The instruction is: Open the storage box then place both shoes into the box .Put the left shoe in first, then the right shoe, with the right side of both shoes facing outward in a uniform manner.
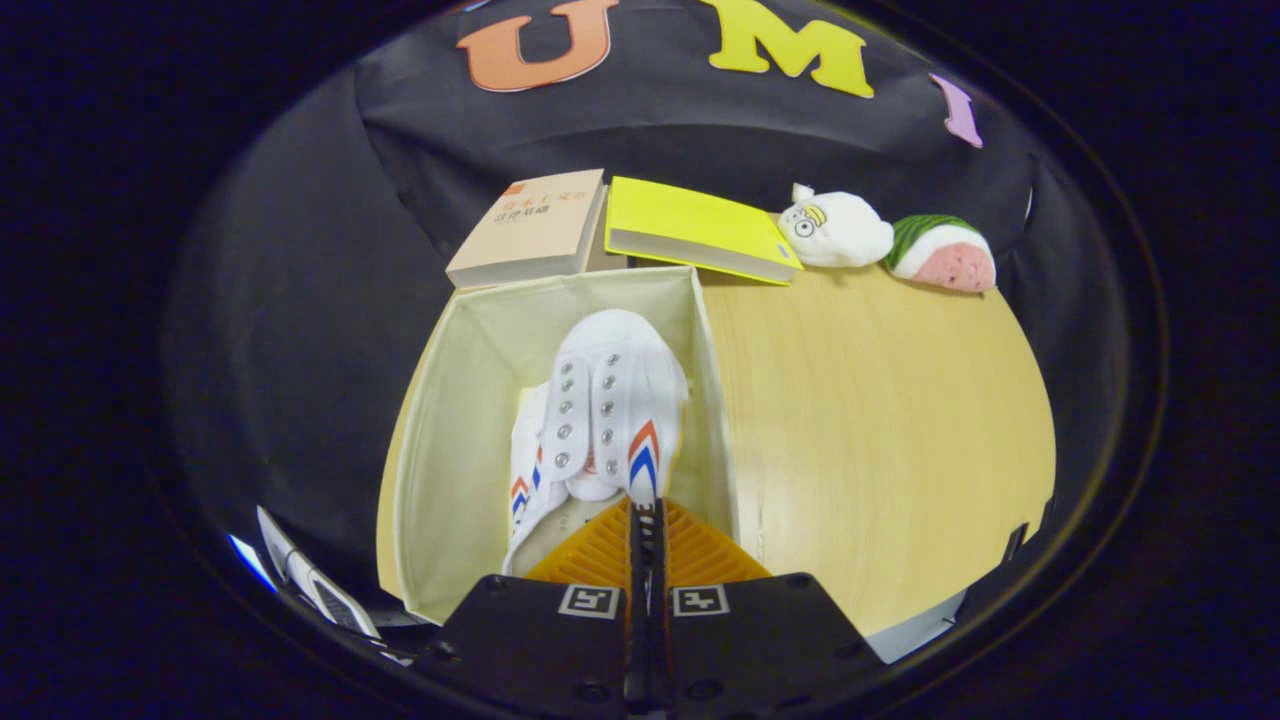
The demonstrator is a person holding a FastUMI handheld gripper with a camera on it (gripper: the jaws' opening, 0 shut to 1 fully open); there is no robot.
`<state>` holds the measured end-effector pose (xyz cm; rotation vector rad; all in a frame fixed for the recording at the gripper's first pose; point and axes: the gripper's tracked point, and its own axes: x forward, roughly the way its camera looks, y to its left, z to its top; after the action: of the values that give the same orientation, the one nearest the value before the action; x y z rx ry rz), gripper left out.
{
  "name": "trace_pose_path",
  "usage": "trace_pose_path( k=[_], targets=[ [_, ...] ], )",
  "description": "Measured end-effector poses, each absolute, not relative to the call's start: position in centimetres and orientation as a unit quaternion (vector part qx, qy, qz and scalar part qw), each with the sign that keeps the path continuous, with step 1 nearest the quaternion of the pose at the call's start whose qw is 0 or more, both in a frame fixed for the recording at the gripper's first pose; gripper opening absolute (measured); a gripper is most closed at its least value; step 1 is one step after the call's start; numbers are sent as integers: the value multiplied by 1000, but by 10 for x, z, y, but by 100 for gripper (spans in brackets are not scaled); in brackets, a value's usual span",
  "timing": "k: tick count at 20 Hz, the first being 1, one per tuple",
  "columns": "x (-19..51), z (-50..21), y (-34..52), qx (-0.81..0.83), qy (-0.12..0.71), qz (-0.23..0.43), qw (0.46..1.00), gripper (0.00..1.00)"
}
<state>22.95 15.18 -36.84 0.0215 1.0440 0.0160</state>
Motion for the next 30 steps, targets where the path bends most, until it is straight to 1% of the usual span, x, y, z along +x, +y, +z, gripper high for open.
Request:
trace_pose_path(
  k=[3, 5, 6, 9, 10, 12, 13, 14, 16, 18, 20, 22, 27, 30],
  targets=[
    [232, -374, 153, -4, 492, 0, 871, 6],
    [230, -374, 153, -3, 490, -3, 872, 12],
    [231, -376, 148, -6, 486, -12, 874, 17],
    [234, -358, 143, -21, 455, -17, 890, 22],
    [230, -352, 147, -22, 452, -10, 892, 37],
    [222, -339, 146, -24, 439, -3, 898, 47],
    [219, -331, 143, -28, 428, -3, 903, 49],
    [215, -324, 140, -31, 419, -5, 907, 56],
    [204, -308, 135, -34, 400, -4, 916, 63],
    [198, -292, 119, -55, 376, -17, 925, 71],
    [190, -274, 109, -64, 352, -25, 933, 83],
    [184, -260, 95, -71, 334, -31, 939, 85],
    [174, -224, 60, -54, 298, -54, 952, 85],
    [172, -190, 36, -52, 246, -66, 966, 85]
  ],
)
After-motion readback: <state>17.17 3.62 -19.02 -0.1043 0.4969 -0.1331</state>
